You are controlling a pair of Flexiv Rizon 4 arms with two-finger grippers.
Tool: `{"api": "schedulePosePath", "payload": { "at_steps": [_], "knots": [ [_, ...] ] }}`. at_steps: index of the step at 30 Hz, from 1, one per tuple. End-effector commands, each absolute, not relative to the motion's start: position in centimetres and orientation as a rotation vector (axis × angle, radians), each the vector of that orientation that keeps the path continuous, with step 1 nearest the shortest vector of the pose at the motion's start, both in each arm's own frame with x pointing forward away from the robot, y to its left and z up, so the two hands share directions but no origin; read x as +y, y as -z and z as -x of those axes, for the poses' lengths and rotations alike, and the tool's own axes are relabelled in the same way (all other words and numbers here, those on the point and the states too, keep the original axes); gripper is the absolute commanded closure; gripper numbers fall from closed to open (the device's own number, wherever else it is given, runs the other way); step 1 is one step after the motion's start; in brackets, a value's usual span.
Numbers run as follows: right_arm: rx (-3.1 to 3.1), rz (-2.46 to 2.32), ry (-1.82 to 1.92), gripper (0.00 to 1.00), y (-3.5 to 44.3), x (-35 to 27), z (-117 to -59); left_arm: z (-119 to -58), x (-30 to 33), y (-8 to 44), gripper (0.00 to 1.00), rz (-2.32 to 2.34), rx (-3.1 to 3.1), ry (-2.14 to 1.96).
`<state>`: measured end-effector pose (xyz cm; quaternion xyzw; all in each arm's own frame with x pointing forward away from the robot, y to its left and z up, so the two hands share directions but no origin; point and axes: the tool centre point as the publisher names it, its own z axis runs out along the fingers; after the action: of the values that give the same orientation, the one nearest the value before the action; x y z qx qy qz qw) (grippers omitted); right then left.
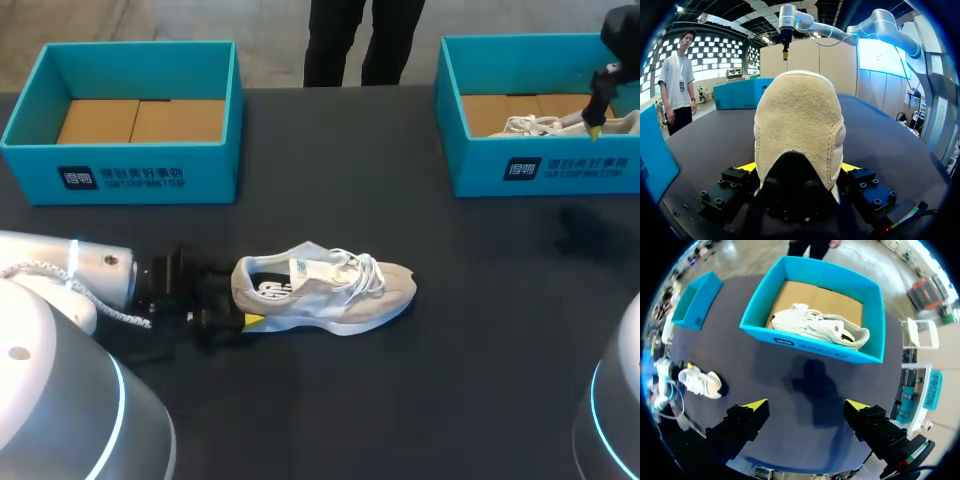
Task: Take the shoe out of the shoebox, open the shoe tongue, remove and reinsert the insole, then place the shoe into the shoebox
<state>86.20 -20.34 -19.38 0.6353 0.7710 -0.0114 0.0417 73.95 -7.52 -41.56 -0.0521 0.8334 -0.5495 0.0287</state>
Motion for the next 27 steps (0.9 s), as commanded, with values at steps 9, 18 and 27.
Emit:
{"api": "schedulePosePath", "payload": {
  "at_steps": [9,18,27],
  "knots": [
    [2.115,-2.083,0.166,0.00,17.7,-12.5,-84.2,-73.8,-7.5,41.6,1.00,0.163,2.567,1.695],
    [2.035,-2.122,0.225,0.00,17.6,-7.5,-83.6,-73.8,-7.5,41.6,1.00,0.163,2.567,1.695],
    [2.021,-2.134,0.268,0.00,18.8,-1.7,-81.3,-73.8,-7.5,41.6,1.00,0.163,2.567,1.695]
  ]
}}
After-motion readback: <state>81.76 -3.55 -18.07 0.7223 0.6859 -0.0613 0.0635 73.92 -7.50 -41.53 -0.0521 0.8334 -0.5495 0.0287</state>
